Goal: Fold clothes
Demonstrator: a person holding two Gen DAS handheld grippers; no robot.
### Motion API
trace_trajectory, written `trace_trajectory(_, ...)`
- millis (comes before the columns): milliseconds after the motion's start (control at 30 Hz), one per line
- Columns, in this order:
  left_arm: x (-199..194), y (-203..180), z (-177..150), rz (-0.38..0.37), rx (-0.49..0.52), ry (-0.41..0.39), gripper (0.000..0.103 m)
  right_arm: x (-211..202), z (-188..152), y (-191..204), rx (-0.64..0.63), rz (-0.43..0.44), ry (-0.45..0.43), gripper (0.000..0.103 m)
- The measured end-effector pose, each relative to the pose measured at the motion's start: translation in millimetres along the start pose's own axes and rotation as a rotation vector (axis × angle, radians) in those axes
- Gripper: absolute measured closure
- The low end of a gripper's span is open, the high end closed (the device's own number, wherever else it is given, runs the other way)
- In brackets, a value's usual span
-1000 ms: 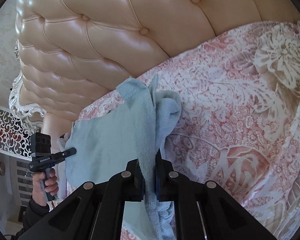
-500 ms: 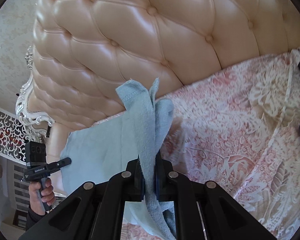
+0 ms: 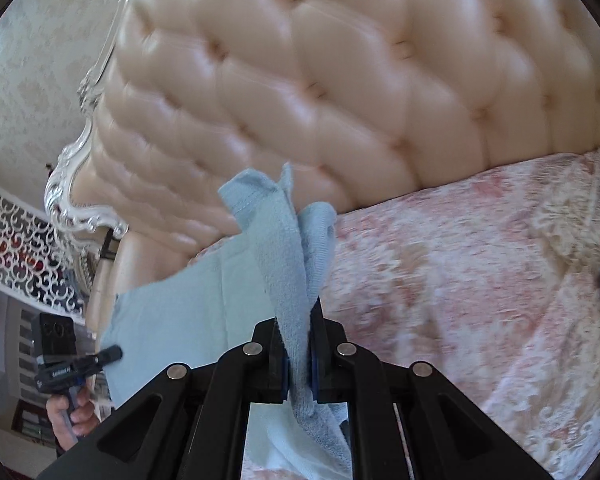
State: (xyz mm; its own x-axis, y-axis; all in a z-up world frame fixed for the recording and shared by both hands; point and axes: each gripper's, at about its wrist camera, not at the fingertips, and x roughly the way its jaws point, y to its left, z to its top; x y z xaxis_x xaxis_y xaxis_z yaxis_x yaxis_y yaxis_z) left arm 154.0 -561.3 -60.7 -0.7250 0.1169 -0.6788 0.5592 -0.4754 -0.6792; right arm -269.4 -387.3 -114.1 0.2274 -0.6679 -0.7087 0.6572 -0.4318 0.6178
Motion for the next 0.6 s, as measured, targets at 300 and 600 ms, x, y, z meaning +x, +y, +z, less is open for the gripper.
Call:
trace_trajectory(300,-114.7,69.5,-3.4,0.091,-0.107,-0.136,0.095,111.0,5.3,125.6,-0.092,0.044,0.134,0.097)
trace_trajectory(600,-198.2,151.2,-28.8,0.203,-0.267,-0.417,0.095,254.4,35.4,326.8,-0.351,0.008,0.239,0.097)
